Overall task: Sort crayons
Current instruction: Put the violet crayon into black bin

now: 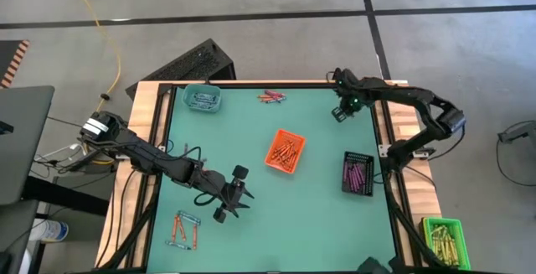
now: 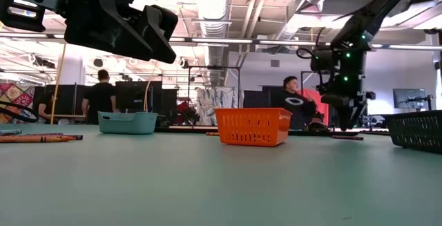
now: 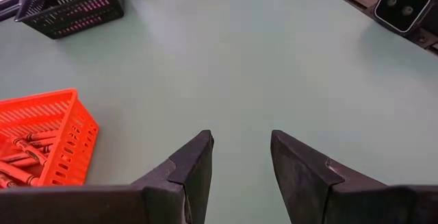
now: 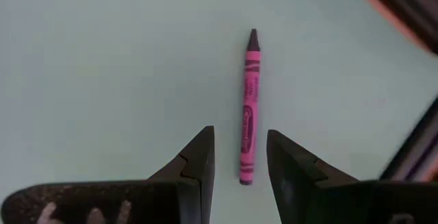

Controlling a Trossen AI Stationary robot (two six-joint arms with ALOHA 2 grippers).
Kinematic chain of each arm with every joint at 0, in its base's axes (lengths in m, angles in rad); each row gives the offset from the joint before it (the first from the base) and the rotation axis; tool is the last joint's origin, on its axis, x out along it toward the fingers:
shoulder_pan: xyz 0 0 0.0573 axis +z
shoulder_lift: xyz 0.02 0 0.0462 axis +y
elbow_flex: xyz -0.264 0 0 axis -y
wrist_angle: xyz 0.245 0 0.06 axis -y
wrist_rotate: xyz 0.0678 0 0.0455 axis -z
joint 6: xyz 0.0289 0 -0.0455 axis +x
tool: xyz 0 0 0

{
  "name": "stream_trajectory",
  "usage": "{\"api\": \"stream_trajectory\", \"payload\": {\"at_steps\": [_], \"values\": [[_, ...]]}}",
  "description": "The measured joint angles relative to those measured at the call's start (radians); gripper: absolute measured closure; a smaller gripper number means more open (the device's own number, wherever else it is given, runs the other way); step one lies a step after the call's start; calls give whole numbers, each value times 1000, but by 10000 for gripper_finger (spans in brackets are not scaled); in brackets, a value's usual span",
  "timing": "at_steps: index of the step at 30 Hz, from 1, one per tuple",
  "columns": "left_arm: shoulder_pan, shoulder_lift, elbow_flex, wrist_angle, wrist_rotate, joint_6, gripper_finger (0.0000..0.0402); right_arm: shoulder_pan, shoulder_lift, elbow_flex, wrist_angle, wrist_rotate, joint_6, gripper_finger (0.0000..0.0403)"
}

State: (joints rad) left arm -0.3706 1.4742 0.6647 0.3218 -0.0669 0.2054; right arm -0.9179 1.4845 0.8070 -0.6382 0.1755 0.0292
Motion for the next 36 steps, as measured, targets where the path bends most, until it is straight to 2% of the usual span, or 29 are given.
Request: {"api": "stream_trajectory", "payload": {"at_steps": [4,19,27,36], "values": [[0,0,0,0,0,-1,262,-63,0,-41,52,-49,-10,277],[0,0,0,32,0,-4,262,-54,11,-44,79,-47,0,278],[0,0,0,35,0,-9,262,-54,12,-43,104,-47,37,294],[0,0,0,49,0,-13,262,-29,145,44,25,-39,65,297]]}}
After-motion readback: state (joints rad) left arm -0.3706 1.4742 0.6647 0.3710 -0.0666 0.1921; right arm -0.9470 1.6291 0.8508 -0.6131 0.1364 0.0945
